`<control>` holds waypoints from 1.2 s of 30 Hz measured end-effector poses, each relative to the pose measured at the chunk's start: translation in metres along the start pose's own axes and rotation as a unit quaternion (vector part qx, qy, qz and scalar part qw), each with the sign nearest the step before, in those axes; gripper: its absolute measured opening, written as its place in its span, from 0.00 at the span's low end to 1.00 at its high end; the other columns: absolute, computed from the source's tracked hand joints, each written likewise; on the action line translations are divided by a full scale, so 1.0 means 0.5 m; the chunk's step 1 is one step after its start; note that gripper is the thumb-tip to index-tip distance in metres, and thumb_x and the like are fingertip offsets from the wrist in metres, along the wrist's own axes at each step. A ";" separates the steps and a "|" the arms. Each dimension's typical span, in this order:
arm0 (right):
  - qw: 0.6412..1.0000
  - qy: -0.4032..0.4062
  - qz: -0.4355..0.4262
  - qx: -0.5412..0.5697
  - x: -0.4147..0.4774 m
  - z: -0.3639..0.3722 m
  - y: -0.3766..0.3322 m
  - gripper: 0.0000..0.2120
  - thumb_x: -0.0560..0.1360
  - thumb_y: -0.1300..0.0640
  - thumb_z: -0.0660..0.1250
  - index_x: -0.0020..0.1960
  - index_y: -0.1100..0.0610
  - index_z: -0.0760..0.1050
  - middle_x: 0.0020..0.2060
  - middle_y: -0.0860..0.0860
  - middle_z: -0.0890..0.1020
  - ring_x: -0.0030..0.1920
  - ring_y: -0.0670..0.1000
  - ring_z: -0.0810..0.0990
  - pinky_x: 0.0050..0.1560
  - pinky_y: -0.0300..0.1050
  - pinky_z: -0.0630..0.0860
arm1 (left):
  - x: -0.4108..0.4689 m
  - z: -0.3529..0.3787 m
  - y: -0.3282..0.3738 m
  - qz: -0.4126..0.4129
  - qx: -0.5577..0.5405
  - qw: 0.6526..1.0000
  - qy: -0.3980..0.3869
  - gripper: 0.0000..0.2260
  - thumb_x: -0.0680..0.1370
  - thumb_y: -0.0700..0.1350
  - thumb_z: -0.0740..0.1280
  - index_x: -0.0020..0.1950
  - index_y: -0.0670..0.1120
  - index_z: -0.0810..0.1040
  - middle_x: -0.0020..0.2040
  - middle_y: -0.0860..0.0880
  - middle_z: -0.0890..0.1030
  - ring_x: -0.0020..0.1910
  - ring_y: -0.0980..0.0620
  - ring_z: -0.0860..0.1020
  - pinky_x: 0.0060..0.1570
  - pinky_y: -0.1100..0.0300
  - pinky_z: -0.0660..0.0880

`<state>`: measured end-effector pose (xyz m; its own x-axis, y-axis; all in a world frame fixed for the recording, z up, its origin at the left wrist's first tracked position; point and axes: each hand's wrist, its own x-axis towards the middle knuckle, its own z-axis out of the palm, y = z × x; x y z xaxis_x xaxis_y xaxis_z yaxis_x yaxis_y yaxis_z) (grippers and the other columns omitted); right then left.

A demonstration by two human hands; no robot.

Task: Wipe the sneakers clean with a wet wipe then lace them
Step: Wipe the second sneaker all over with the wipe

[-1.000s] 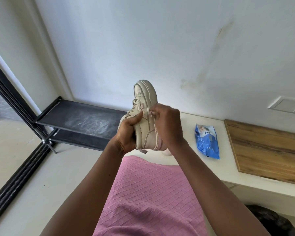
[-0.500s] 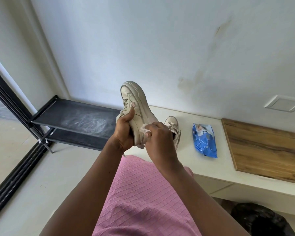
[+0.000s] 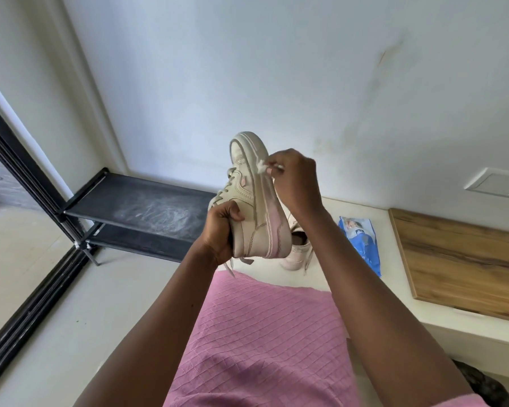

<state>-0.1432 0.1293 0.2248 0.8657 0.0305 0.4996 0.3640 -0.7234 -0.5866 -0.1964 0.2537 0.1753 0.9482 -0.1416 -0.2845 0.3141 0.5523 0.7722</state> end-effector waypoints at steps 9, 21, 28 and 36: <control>0.990 0.051 -0.119 -0.052 -0.152 0.026 0.018 0.08 0.66 0.66 0.58 0.36 0.63 0.76 0.34 0.55 0.79 0.36 0.57 0.78 0.39 0.43 0.68 | 0.019 -0.003 0.023 0.001 0.007 0.999 0.045 0.14 0.57 0.41 0.57 0.40 0.47 0.76 0.32 0.46 0.78 0.32 0.45 0.75 0.44 0.52 0.65; 0.994 0.039 -0.093 -0.034 -0.208 0.068 0.000 0.16 0.64 0.74 0.63 0.48 0.64 0.80 0.45 0.56 0.81 0.45 0.57 0.80 0.42 0.50 0.80 | 0.017 0.015 0.009 -0.017 -0.066 0.997 0.025 0.18 0.61 0.42 0.57 0.48 0.40 0.74 0.42 0.41 0.76 0.41 0.43 0.74 0.45 0.54 0.69; 0.976 0.029 -0.207 -0.068 -0.219 0.045 0.016 0.15 0.65 0.77 0.60 0.44 0.65 0.79 0.43 0.56 0.81 0.45 0.56 0.81 0.43 0.49 0.79 | 0.022 0.009 0.016 0.001 -0.098 0.994 0.042 0.23 0.60 0.43 0.57 0.53 0.39 0.73 0.46 0.40 0.77 0.44 0.41 0.77 0.50 0.51 0.72; 0.983 0.066 -0.159 -0.055 -0.217 0.077 -0.035 0.10 0.67 0.74 0.63 0.45 0.65 0.79 0.43 0.57 0.81 0.46 0.57 0.80 0.49 0.46 0.76 | 0.011 0.034 0.011 -0.005 -0.105 0.994 0.000 0.14 0.61 0.41 0.54 0.37 0.39 0.78 0.33 0.42 0.78 0.32 0.45 0.78 0.41 0.59 0.75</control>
<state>-0.2302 0.1650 0.1564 0.6592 0.1837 0.7292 0.5638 -0.7623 -0.3177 -0.1888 0.2419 0.1876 0.9451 -0.1480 -0.2913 0.3064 0.7107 0.6332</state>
